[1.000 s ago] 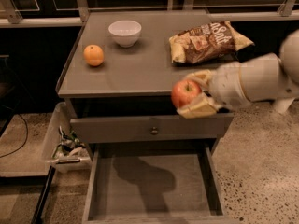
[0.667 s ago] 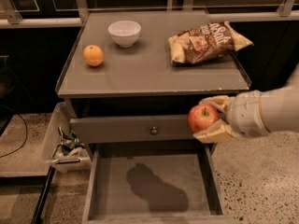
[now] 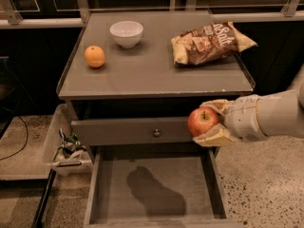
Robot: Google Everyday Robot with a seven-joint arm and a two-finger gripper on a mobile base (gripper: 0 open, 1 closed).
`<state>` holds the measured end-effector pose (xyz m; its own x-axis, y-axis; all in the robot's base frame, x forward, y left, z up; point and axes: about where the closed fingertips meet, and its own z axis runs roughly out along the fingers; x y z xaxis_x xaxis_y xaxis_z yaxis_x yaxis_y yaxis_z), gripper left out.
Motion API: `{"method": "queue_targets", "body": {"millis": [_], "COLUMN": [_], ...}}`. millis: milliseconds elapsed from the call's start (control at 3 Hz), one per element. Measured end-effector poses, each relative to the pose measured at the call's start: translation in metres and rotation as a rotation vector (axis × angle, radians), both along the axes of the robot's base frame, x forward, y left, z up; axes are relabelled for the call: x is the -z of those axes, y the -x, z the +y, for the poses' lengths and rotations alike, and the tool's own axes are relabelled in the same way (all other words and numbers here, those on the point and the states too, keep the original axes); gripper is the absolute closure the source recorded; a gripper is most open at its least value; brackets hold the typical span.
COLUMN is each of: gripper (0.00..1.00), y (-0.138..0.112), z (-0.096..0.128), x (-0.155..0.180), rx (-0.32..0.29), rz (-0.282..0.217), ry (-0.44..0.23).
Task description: Place apple into middle drawer
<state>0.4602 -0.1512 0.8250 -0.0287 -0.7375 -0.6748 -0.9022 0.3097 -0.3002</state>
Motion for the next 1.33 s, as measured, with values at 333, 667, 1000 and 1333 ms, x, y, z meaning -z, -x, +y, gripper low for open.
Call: {"method": "queue_targets", "body": {"millis": [333,667,1000,1333], "gripper": [1.00,1.00,1.00,1.00], "y": [-0.020,-0.039,-0.052,-0.058], "z": [0.001,-0.004,-0.009,-0.014], "x": [0.056,0.128,0.182,0.224], "rx": [0.061,0.111,0.125,0.123], "rz": [0.053,0.102,0.119,0.120], "ry": [0.029,0.048,0.041,0.037]}}
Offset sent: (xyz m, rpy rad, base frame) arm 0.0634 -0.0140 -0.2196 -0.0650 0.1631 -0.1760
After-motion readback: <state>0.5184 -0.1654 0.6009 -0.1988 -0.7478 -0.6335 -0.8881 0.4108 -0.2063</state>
